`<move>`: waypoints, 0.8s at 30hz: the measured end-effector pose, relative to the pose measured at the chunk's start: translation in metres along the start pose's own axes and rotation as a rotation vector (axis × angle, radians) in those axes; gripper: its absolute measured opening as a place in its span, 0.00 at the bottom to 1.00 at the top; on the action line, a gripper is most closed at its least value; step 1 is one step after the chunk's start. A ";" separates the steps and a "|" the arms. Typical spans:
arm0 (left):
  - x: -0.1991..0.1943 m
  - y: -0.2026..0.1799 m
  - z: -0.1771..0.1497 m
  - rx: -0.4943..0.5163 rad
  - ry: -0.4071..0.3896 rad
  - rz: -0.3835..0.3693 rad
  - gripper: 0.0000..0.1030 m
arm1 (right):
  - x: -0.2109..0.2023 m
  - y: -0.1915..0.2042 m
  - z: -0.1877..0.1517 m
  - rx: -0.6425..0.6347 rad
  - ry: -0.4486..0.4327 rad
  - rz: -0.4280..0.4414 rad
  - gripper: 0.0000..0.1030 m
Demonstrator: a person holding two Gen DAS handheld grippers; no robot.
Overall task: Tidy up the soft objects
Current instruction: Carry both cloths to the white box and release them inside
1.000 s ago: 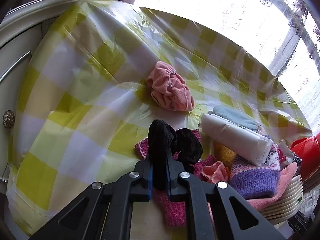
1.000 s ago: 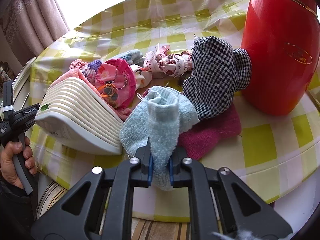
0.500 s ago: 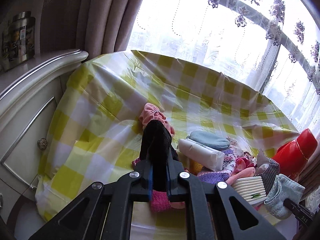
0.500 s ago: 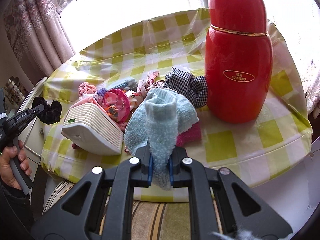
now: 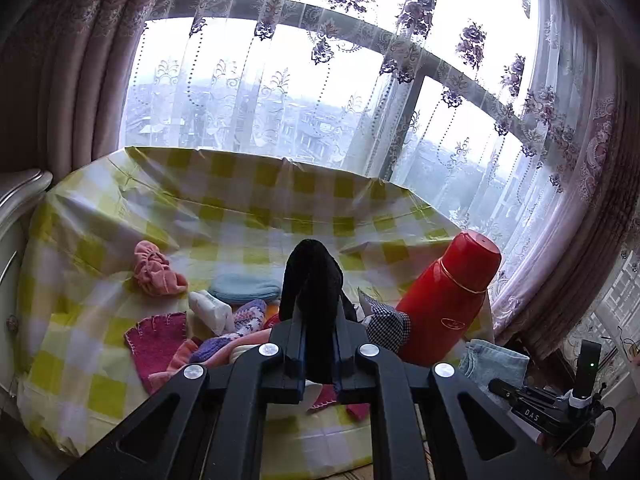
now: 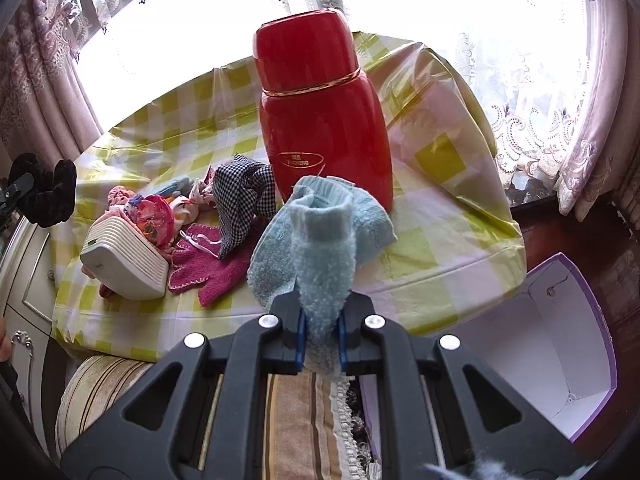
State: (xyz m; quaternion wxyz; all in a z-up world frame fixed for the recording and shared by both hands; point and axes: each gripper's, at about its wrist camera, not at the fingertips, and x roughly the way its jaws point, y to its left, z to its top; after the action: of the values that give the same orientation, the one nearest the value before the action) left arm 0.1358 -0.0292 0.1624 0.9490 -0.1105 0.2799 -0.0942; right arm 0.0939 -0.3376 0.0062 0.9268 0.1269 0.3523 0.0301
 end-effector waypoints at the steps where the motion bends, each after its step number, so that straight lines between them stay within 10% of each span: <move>1: 0.003 -0.013 -0.004 0.013 0.013 -0.027 0.10 | -0.002 -0.006 -0.001 0.005 -0.002 -0.016 0.14; 20: 0.052 -0.197 -0.086 0.180 0.333 -0.419 0.11 | -0.036 -0.117 -0.021 0.147 -0.016 -0.249 0.17; 24: 0.061 -0.221 -0.100 0.228 0.398 -0.458 0.43 | -0.039 -0.127 -0.024 0.153 -0.013 -0.278 0.19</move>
State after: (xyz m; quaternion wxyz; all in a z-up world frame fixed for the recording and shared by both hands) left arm 0.1050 -0.2711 0.1078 0.8360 -0.0432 0.4153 -0.3560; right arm 0.0448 -0.4611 -0.0185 0.9120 0.1473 0.3616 -0.1260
